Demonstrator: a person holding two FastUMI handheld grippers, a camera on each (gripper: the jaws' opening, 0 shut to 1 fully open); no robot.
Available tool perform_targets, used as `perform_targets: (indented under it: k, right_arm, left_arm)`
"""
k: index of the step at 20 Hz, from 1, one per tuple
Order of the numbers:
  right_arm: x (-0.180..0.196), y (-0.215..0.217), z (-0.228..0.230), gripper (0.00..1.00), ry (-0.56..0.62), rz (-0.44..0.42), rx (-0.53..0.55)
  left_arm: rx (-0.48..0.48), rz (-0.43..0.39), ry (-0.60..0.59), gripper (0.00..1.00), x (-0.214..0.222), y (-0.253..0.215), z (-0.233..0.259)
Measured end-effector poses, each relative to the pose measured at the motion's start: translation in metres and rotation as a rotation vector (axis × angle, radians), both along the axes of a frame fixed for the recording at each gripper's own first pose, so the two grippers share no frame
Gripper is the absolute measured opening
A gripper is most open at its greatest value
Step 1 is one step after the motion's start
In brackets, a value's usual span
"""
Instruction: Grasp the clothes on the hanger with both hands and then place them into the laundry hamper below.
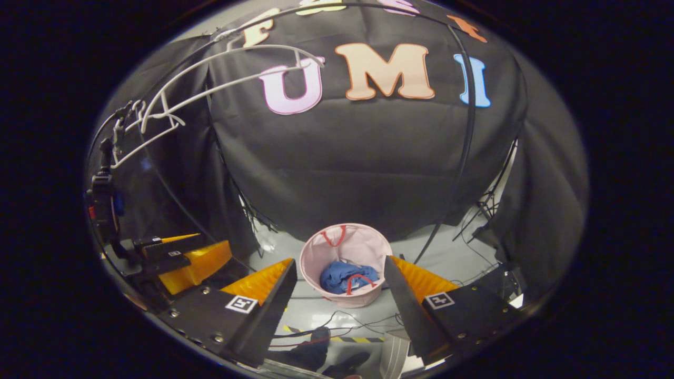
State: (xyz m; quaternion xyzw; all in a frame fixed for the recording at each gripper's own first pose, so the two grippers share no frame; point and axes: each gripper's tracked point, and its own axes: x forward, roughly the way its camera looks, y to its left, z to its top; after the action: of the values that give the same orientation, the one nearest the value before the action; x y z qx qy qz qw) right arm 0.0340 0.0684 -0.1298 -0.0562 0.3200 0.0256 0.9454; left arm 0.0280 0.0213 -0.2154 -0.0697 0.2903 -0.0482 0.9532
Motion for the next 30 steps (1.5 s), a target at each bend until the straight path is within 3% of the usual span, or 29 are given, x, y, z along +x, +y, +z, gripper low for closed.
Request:
perform_targets:
  k: [1, 3, 4, 13, 14, 15, 18, 23, 30]
  right_arm:
    - [-0.002, 0.003, 0.006, 0.95, -0.013, 0.000, 0.006]
    - [-0.006, 0.008, 0.019, 0.95, -0.041, 0.001, 0.023]
    - [-0.008, 0.009, 0.026, 1.00, -0.055, 0.004, 0.026]
    - [-0.016, -0.002, 0.113, 1.00, -0.297, 0.034, 0.011]
    - [-0.017, -0.006, 0.122, 0.99, -0.318, 0.022, 0.020]
    - [-0.021, -0.006, 0.131, 0.99, -0.335, 0.016, 0.038]
    - [-0.030, -0.010, 0.158, 0.99, -0.396, 0.009, 0.074]
    - [-0.041, -0.020, 0.203, 0.99, -0.520, 0.019, 0.086]
    - [-0.052, -0.049, 0.236, 0.99, -0.656, 0.028, 0.088]
  left_arm:
    - [0.002, 0.014, -0.015, 0.98, -0.002, 0.004, 0.008]
    - [0.003, 0.030, -0.038, 0.98, -0.006, 0.009, 0.020]
    - [0.006, 0.034, -0.052, 0.98, -0.009, 0.012, 0.029]
    - [0.033, 0.124, -0.289, 0.97, -0.033, 0.031, 0.117]
    - [0.031, 0.125, -0.305, 0.95, -0.033, 0.030, 0.125]
    - [0.035, 0.121, -0.319, 1.00, -0.034, 0.028, 0.133]
    - [0.062, 0.114, -0.385, 0.95, -0.037, 0.022, 0.160]
    - [0.093, 0.119, -0.512, 0.96, -0.044, 0.015, 0.207]
    - [0.162, 0.110, -0.664, 0.94, -0.050, -0.001, 0.266]
